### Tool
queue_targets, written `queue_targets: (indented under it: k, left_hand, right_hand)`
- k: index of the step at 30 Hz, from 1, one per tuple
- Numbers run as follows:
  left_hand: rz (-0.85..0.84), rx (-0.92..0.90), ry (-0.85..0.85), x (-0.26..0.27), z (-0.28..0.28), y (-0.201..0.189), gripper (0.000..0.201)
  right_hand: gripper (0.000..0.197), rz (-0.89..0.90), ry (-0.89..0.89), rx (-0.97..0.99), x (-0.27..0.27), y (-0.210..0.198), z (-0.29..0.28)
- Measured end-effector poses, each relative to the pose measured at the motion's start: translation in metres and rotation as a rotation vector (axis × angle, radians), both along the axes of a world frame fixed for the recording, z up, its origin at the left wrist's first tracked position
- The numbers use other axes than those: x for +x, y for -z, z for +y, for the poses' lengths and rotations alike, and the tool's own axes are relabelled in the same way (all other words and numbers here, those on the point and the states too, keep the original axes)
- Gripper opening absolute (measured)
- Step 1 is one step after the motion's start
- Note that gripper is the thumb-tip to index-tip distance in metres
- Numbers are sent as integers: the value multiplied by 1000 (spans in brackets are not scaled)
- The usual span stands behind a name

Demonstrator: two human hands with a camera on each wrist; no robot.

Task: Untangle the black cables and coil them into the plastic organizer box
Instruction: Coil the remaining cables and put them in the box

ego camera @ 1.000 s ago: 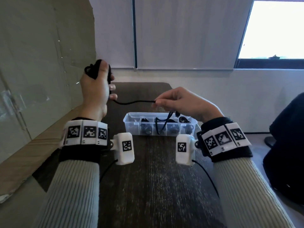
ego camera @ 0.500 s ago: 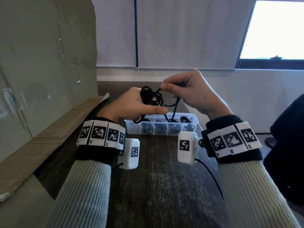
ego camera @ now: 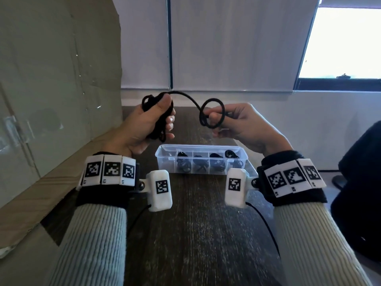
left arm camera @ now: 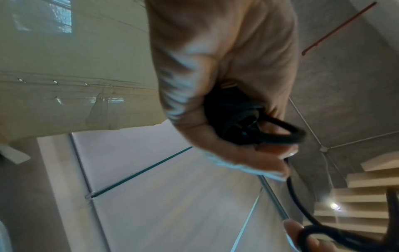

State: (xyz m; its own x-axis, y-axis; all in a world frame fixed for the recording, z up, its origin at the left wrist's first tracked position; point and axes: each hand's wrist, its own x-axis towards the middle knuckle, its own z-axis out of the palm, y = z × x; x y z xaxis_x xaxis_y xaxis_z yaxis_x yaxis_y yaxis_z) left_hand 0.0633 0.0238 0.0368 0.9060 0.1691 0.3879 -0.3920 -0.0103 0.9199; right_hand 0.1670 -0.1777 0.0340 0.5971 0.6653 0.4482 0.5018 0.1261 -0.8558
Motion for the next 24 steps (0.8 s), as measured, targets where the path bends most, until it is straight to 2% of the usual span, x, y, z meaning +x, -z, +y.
queue_targets:
  k: [7, 9, 12, 16, 19, 21, 24]
  left_hand:
    - [-117, -259, -151, 2, -3, -9, 32]
    - [-164, -328, -191, 1, 2, -13, 30]
    - [-247, -369, -266, -2, 11, -17, 25]
    - [-319, -395, -321, -5, 13, -18, 27]
    - [-312, -326, -349, -3, 3, -18, 26]
    - [-272, -262, -319, -1, -3, -17, 28]
    - [-184, -149, -259, 0, -6, -17, 27]
  right_hand:
    - [18, 93, 185, -212, 12, 0, -16]
    - [18, 221, 229, -188, 15, -5, -25]
    - [30, 390, 332, -89, 19, -12, -34]
    - [32, 341, 546, -187, 21, -14, -40]
    - [27, 333, 607, -219, 21, -11, -42]
    - [21, 378, 571, -166, 21, -9, -40]
    - [20, 572, 426, 213, 19, -12, -36]
